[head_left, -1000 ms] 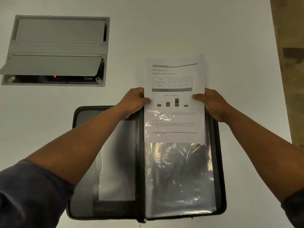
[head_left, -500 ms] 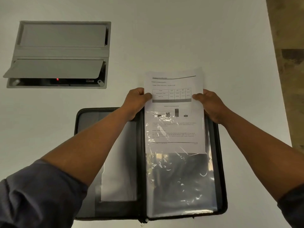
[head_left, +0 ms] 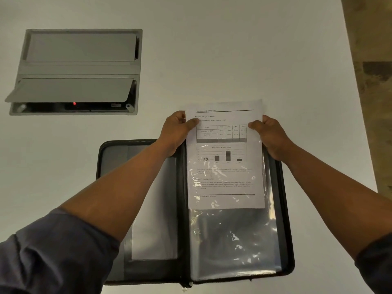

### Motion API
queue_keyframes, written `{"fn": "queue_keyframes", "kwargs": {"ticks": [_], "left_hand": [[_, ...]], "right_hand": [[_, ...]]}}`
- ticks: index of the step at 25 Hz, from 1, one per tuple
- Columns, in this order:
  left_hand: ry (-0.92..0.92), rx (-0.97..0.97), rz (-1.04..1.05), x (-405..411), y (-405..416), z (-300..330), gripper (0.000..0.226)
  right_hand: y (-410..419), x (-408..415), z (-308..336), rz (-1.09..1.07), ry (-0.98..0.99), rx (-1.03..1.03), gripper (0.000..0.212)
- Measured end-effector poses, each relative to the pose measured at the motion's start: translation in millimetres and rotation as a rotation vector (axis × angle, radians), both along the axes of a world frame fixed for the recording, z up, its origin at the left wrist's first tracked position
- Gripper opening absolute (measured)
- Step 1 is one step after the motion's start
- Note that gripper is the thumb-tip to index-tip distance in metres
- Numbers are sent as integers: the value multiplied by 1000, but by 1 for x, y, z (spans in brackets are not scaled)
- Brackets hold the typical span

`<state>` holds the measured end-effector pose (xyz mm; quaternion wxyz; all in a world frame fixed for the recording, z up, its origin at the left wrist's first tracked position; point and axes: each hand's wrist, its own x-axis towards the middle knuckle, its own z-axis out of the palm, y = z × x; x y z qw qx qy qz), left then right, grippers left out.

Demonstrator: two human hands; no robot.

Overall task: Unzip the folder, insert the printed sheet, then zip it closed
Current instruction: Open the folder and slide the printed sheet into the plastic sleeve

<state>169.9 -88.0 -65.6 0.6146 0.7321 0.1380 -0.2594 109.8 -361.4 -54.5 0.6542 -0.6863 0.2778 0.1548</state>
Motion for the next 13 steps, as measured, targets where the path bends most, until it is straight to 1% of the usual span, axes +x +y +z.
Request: {"fn": "queue_keyframes", "kwargs": {"ticks": [2, 4, 7, 10, 13], "left_hand": [[0, -15, 6, -1, 0, 0, 28], [8, 28, -20, 0, 2, -5, 31], [7, 73, -53, -1, 5, -7, 21], [-17, 13, -40, -4, 4, -5, 14], [-62, -56, -33, -4, 3, -4, 19]], "right_hand": [[1, 0, 0, -8, 4, 7, 12], [2, 0, 0, -32, -11, 36, 10], [2, -1, 0, -60, -32, 65, 12], [1, -3, -2, -60, -20, 57, 12], [1, -5, -2, -22, -20, 31, 15]]}}
